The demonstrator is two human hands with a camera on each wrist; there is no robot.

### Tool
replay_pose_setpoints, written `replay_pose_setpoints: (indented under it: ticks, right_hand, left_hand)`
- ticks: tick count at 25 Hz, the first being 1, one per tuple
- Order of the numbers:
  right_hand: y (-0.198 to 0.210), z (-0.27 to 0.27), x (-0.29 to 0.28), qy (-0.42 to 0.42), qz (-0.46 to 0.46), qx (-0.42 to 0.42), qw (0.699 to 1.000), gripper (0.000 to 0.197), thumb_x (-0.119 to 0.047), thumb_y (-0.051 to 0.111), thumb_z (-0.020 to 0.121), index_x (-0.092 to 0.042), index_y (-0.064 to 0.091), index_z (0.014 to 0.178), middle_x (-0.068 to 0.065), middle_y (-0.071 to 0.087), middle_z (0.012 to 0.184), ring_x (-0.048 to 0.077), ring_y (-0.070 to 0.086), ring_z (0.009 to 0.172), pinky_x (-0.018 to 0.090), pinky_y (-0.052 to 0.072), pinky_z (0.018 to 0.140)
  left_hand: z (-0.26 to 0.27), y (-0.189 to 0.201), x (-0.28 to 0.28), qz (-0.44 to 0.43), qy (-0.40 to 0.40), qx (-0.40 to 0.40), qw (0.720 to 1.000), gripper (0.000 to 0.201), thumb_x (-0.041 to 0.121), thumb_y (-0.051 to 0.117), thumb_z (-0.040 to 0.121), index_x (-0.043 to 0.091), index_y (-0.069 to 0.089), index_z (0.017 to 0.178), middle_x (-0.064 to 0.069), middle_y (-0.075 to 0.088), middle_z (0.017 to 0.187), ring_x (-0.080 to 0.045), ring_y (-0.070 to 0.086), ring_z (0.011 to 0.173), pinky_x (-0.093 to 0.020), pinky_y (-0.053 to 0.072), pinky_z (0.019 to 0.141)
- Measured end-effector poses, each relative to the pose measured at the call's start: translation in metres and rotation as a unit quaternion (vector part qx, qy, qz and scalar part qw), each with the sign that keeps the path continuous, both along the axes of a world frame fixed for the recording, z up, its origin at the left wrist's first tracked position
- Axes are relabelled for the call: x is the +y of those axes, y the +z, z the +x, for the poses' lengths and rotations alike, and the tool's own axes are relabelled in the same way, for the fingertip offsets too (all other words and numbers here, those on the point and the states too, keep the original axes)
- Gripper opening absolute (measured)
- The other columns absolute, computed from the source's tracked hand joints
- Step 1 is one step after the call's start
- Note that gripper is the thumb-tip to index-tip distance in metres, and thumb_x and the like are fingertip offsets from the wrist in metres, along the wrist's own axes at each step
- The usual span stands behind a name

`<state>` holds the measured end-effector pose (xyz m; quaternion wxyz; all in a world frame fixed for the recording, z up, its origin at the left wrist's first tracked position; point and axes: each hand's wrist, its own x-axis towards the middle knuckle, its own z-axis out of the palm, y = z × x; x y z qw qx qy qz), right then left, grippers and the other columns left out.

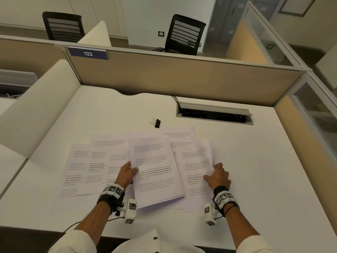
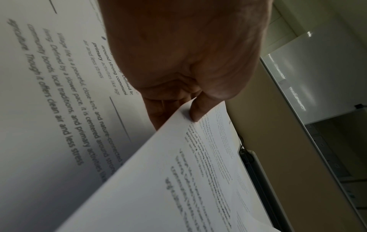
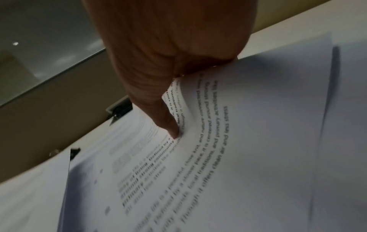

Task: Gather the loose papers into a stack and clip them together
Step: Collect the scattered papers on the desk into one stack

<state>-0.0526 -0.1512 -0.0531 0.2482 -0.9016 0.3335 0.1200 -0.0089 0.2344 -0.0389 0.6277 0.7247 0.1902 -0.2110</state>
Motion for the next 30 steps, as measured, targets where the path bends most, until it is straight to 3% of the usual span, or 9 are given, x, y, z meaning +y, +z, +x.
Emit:
replay_pose_setpoints:
  ticks: [2, 5, 8, 11, 13, 18, 23, 27, 30]
  right_hand:
    - [-0.001, 0.002, -0.014, -0.069, 0.097, -0.017, 0.993, 0.068, -0.026, 0.082, 0.075, -0.021, 0.039, 0.128, 0.005, 0.059, 0.111, 0.033, 0.062, 0.105, 0.045, 0.053, 0.091]
    - [0.002, 0.0, -0.038, -0.118, 0.206, -0.063, 0.969, 0.048, -0.016, 0.086, 0.075, -0.014, 0.063, 0.117, 0.009, 0.072, 0.111, 0.029, 0.068, 0.092, 0.034, 0.056, 0.078]
    - [0.006, -0.005, -0.058, -0.115, 0.229, -0.097, 0.962, 0.024, -0.016, 0.081, 0.082, -0.017, 0.075, 0.105, 0.013, 0.078, 0.11, 0.031, 0.071, 0.093, 0.038, 0.059, 0.086]
    - [0.024, -0.007, -0.079, -0.145, 0.232, -0.17, 0.947, 0.04, -0.016, 0.072, 0.093, -0.011, 0.066, 0.132, 0.015, 0.069, 0.131, 0.033, 0.066, 0.113, 0.043, 0.052, 0.103]
    - [0.048, -0.009, -0.094, -0.156, 0.246, -0.234, 0.927, 0.05, -0.009, 0.067, 0.097, -0.005, 0.054, 0.145, 0.01, 0.06, 0.139, 0.028, 0.058, 0.121, 0.036, 0.043, 0.108]
    - [0.09, -0.017, -0.101, -0.164, 0.349, -0.323, 0.864, 0.04, -0.004, 0.071, 0.093, -0.011, 0.065, 0.132, 0.011, 0.071, 0.127, 0.032, 0.068, 0.11, 0.05, 0.051, 0.105]
    - [0.079, -0.017, -0.087, -0.13, 0.431, -0.275, 0.85, 0.04, -0.002, 0.067, 0.094, -0.009, 0.065, 0.133, 0.015, 0.073, 0.126, 0.038, 0.07, 0.112, 0.054, 0.054, 0.1]
    - [0.071, -0.022, -0.064, -0.115, 0.438, -0.212, 0.866, 0.031, -0.002, 0.06, 0.098, -0.01, 0.067, 0.127, 0.012, 0.075, 0.117, 0.026, 0.072, 0.098, 0.037, 0.059, 0.077]
    - [0.065, -0.023, -0.058, -0.114, 0.461, -0.186, 0.86, 0.03, -0.006, 0.059, 0.099, -0.015, 0.065, 0.127, 0.006, 0.074, 0.117, 0.02, 0.07, 0.098, 0.032, 0.051, 0.07]
  left_hand:
    - [0.0, 0.002, 0.001, 0.0, -0.002, -0.004, 1.0, 0.038, 0.003, 0.05, 0.103, 0.01, 0.058, 0.14, -0.016, 0.07, 0.129, -0.023, 0.072, 0.095, -0.035, 0.06, 0.073]
    - [-0.001, 0.002, 0.0, -0.004, -0.005, -0.006, 1.0, 0.035, 0.006, 0.051, 0.104, 0.014, 0.058, 0.138, -0.014, 0.07, 0.13, -0.022, 0.072, 0.096, -0.035, 0.06, 0.074]
    - [-0.003, 0.004, -0.006, -0.008, -0.007, -0.014, 1.0, 0.038, 0.008, 0.051, 0.104, 0.015, 0.055, 0.141, -0.013, 0.068, 0.135, -0.026, 0.071, 0.106, -0.038, 0.06, 0.079]
    - [-0.005, 0.008, -0.016, -0.014, -0.016, -0.021, 1.0, 0.046, 0.009, 0.051, 0.105, 0.013, 0.047, 0.15, -0.011, 0.063, 0.141, -0.033, 0.065, 0.122, -0.045, 0.058, 0.091]
    - [-0.004, 0.01, -0.027, -0.021, -0.021, -0.018, 0.999, 0.051, 0.012, 0.051, 0.105, 0.012, 0.04, 0.155, -0.01, 0.059, 0.146, -0.033, 0.061, 0.127, -0.047, 0.057, 0.095]
    - [-0.001, 0.018, -0.058, -0.03, -0.052, -0.042, 0.997, 0.043, 0.009, 0.049, 0.105, 0.016, 0.047, 0.148, -0.007, 0.065, 0.137, -0.025, 0.067, 0.112, -0.033, 0.058, 0.077]
    - [0.006, 0.035, -0.106, -0.05, -0.096, -0.052, 0.993, 0.04, 0.006, 0.05, 0.104, 0.017, 0.052, 0.142, -0.006, 0.065, 0.137, -0.022, 0.067, 0.115, -0.05, 0.054, 0.105]
    - [0.015, 0.052, -0.145, -0.064, -0.129, -0.055, 0.988, 0.041, 0.009, 0.048, 0.103, 0.017, 0.053, 0.143, -0.007, 0.067, 0.136, -0.025, 0.069, 0.116, -0.038, 0.059, 0.088]
    - [0.015, 0.059, -0.168, -0.07, -0.152, -0.055, 0.984, 0.04, 0.017, 0.054, 0.1, 0.022, 0.055, 0.139, -0.004, 0.07, 0.131, -0.028, 0.07, 0.115, -0.044, 0.06, 0.091]
